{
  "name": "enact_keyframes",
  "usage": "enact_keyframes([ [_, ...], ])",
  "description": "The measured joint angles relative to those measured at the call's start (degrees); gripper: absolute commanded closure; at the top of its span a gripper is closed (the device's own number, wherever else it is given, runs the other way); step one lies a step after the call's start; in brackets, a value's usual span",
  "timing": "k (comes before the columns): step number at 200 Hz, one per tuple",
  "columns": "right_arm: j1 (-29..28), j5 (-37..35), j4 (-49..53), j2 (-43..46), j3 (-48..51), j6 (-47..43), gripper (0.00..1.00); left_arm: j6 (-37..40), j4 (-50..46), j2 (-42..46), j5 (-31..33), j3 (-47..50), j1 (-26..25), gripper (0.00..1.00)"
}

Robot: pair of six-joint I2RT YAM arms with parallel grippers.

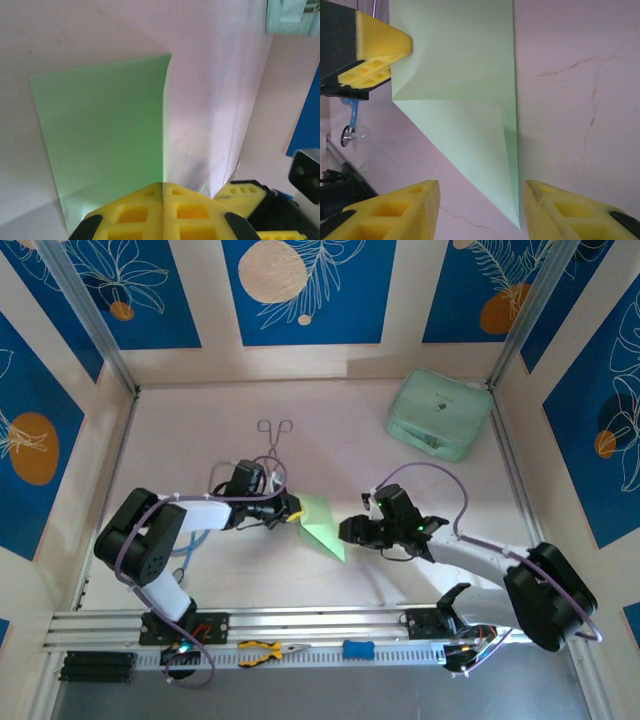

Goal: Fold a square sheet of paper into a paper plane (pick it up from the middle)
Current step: Fourth fold the wing at the center of the table.

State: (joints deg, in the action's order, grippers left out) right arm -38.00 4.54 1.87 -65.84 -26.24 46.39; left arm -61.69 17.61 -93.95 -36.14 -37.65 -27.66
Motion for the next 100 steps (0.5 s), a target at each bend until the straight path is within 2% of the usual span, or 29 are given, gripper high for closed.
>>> enact_keyframes([
  [25,-5.0,-5.4,-1.3,3.3,0.4,-3.7,0.49,-1.6,0.4,2.4,3.2,1.5,-0.3,0.99],
  [68,-20.6,-20.9,-7.3,3.1,3.5,-17.4,0.50,-2.6,0.3,4.3,6.2,2.1,-1.1,0.99],
  [100,-25.3,-30.3,-10.4,-2.3,2.9,-26.8,0.51,-2.8,-0.1,4.5,6.9,2.1,-1.5,0.98],
])
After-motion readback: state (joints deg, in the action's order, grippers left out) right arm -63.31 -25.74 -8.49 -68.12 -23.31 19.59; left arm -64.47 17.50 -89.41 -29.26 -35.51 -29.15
